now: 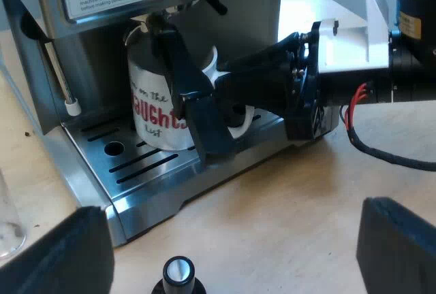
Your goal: Remove mug from coffee machine
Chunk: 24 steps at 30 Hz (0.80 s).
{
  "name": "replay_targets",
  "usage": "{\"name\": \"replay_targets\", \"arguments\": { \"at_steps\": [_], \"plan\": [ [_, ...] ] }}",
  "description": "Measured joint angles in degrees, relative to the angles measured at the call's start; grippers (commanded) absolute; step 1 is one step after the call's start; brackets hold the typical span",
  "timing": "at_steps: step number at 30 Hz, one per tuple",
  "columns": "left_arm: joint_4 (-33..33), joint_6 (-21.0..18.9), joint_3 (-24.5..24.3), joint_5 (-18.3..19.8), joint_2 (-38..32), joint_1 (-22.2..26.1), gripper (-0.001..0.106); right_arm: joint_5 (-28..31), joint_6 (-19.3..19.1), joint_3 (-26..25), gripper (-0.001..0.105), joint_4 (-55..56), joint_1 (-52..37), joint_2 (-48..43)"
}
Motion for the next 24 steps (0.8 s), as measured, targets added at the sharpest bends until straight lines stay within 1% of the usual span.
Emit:
{"name": "replay_targets", "arguments": {
  "at_steps": [2,3,9,24],
  "plan": [
    [0.00,0.00,0.00,0.00,0.00,0.00,0.079,0.00,-0.07,-0.30,0.009,0.63,0.43,0.00],
    [0.00,0.00,0.00,0.00,0.00,0.00,0.079,-0.41,-0.07,-0.33,0.000,0.74,0.48,0.00],
    [0.00,0.00,0.00,0.00,0.00,0.00,0.079,-0.69,0.09,-0.89,0.000,2.19,2.15,0.00],
    [0.00,0.00,0.00,0.00,0.00,0.00,0.079,-1.72,1.20,-0.79,0.000,5.54,2.21,-2.20]
  ]
}}
